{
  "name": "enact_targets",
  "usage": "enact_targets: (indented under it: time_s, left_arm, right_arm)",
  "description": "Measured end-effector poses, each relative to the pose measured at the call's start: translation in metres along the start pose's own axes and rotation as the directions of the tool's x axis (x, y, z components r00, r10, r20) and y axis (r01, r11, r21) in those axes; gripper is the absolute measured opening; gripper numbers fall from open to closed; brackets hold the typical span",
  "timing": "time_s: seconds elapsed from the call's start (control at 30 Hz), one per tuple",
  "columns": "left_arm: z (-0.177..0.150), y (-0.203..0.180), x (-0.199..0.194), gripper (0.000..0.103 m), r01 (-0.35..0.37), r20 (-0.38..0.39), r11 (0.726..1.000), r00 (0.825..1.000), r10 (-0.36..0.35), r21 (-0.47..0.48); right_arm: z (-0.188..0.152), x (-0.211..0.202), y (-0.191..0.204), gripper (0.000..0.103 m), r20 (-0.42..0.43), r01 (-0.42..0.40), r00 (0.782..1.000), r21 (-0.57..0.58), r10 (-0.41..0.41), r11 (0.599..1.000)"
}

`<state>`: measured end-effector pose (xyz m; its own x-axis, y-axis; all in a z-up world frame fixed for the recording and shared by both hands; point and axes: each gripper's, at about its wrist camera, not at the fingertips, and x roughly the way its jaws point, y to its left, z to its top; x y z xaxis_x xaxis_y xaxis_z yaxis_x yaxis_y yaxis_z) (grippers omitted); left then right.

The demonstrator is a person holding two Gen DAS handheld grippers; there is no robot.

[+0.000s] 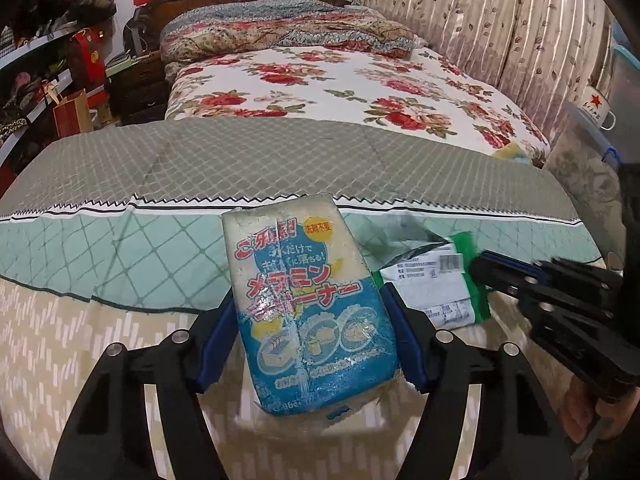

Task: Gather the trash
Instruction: 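Grasp the blue sponge package with the left tool while the right tool grasps the green-edged packet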

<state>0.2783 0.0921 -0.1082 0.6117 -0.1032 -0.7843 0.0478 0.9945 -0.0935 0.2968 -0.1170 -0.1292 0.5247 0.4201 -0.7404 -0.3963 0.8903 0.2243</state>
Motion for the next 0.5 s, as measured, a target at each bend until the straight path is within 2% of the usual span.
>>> enact_targets:
  time_s: [0.2, 0.3, 0.37, 0.4, 0.43, 0.47, 0.5]
  left_arm:
    - [-0.01, -0.019, -0.017, 0.065, 0.014, 0.011, 0.998, 1.0, -0.014, 0.053]
    - [-0.017, -0.032, -0.012, 0.065, -0.047, 0.002, 0.993, 0.999, 0.047, 0.106]
    - [-0.021, -0.032, -0.004, 0.065, -0.057, -0.016, 0.992, 0.998, 0.059, 0.108]
    - [-0.021, -0.029, -0.003, 0.065, -0.047, -0.021, 0.994, 0.999, 0.049, 0.094]
    - [-0.02, -0.026, -0.002, 0.065, -0.042, -0.027, 0.996, 0.999, 0.044, 0.079]
    - [-0.019, -0.022, 0.0, 0.065, -0.033, -0.037, 0.997, 0.999, 0.036, 0.066]
    - [-0.018, -0.019, 0.001, 0.065, -0.023, -0.04, 0.998, 0.999, 0.026, 0.057]
  right_arm:
    - [-0.023, -0.049, -0.007, 0.009, 0.065, -0.089, 0.994, 0.066, 0.085, 0.994]
    - [-0.032, -0.057, -0.01, 0.011, 0.034, -0.089, 0.996, 0.072, 0.086, 0.993]
    - [-0.031, -0.05, -0.02, 0.015, 0.005, -0.1, 0.995, 0.12, 0.1, 0.988]
    - [-0.029, -0.045, -0.027, 0.02, -0.001, -0.122, 0.992, 0.157, 0.124, 0.98]
    - [-0.028, -0.043, -0.031, 0.043, 0.002, -0.138, 0.99, 0.185, 0.14, 0.973]
    - [-0.026, -0.038, -0.04, 0.08, 0.02, -0.169, 0.985, 0.236, 0.169, 0.957]
    - [-0.024, -0.035, -0.046, 0.088, 0.047, -0.205, 0.979, 0.27, 0.2, 0.941]
